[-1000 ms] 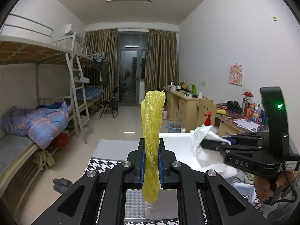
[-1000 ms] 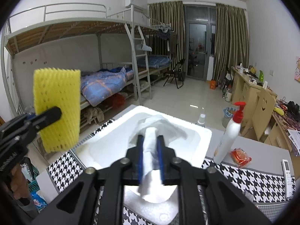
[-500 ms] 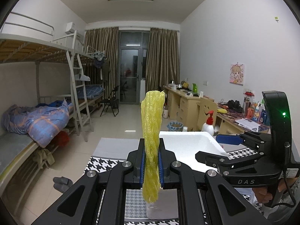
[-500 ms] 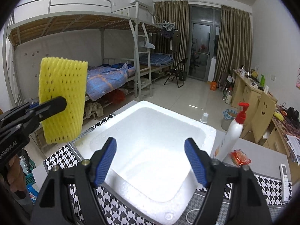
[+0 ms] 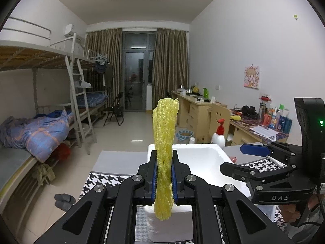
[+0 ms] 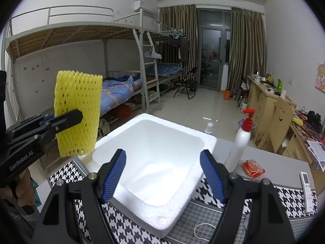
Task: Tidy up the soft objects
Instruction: 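Lower the yellow net into the foam box and open the left tool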
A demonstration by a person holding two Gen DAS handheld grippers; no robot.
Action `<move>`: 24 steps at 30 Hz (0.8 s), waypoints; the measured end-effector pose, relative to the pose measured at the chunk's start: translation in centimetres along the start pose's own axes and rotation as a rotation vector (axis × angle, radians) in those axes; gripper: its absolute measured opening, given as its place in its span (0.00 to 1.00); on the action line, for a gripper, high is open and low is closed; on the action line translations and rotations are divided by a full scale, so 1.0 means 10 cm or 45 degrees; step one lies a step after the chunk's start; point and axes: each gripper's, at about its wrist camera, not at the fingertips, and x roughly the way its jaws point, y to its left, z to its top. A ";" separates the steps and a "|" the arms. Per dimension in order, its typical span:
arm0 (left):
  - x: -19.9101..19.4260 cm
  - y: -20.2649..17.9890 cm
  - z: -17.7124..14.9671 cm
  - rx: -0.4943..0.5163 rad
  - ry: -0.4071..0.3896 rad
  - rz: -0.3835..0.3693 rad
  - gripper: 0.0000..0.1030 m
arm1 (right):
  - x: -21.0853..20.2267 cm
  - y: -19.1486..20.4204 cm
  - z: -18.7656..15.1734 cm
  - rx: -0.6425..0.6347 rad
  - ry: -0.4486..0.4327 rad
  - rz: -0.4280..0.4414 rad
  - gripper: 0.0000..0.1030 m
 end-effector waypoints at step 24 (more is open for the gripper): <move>0.37 -0.29 0.03 0.050 0.088 -0.113 0.12 | -0.28 -0.31 -0.16 0.053 -0.045 -0.087 0.77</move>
